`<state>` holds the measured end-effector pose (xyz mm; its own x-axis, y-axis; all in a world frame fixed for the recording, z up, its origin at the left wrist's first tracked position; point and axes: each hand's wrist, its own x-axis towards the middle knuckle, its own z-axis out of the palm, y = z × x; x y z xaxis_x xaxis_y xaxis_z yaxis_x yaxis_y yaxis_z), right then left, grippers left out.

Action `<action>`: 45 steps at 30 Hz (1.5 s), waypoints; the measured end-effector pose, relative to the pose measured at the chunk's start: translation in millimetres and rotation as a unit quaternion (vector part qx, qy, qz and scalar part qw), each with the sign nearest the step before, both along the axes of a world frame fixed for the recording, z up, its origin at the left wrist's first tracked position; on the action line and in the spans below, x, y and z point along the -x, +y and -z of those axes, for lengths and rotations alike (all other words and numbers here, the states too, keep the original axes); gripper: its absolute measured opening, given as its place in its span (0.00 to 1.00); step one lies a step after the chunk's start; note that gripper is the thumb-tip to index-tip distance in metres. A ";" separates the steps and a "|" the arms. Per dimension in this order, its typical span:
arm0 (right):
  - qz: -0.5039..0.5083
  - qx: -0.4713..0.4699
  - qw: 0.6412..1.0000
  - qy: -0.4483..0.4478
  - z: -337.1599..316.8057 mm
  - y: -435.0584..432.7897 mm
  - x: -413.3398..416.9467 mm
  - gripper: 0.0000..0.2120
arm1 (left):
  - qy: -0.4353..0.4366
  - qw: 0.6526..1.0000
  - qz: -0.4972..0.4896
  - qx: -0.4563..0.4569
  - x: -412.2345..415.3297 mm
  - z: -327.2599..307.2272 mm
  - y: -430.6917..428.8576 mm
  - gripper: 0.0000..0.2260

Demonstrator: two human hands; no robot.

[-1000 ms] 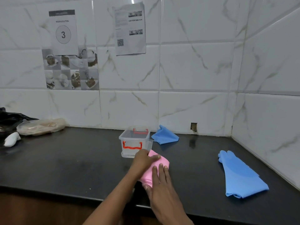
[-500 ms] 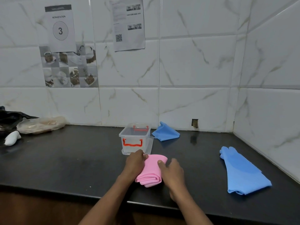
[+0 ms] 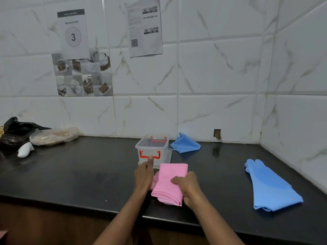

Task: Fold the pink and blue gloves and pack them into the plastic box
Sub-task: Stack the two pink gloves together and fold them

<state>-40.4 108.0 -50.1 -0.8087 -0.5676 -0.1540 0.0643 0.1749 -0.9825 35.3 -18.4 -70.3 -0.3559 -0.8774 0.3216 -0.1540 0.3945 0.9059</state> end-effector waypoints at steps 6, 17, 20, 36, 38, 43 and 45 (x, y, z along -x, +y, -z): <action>-0.014 0.097 0.986 -0.132 -4.5 -8.1 -0.1 0.21 | 0.147 0.978 -0.002 -0.149 -4.9 -1.9 -13.3 0.28; -0.018 0.058 0.997 -0.041 -1.1 -50.9 -25.5 0.23 | 0.392 0.905 -0.118 -0.117 -41.9 -9.2 -26.3 0.25; -0.004 -0.069 0.987 0.143 -4.3 -53.7 -28.8 0.24 | 0.186 0.979 -0.043 0.067 -43.6 -3.7 -19.0 0.05; -0.144 -0.083 0.926 0.338 16.4 8.8 -10.4 0.28 | -0.156 0.941 0.088 0.286 -33.3 2.9 -22.3 0.16; -0.077 -0.063 0.931 0.351 13.5 15.4 -8.9 0.18 | -0.045 0.942 0.071 0.323 -39.1 -4.9 -9.6 0.13; -0.014 -0.038 0.904 0.425 6.6 39.5 2.9 0.13 | -0.255 0.859 0.133 0.424 -29.8 -15.1 28.5 0.23; 0.004 -0.063 0.884 0.463 3.4 56.2 17.0 0.12 | -0.362 0.806 0.158 0.441 -24.5 -3.9 37.8 0.29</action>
<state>-57.4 164.2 -53.6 -0.6255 -0.5864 0.5146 -0.7552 0.2892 -0.5882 59.8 19.4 -66.3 -0.8913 -0.2495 0.3786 -0.2817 0.9590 -0.0312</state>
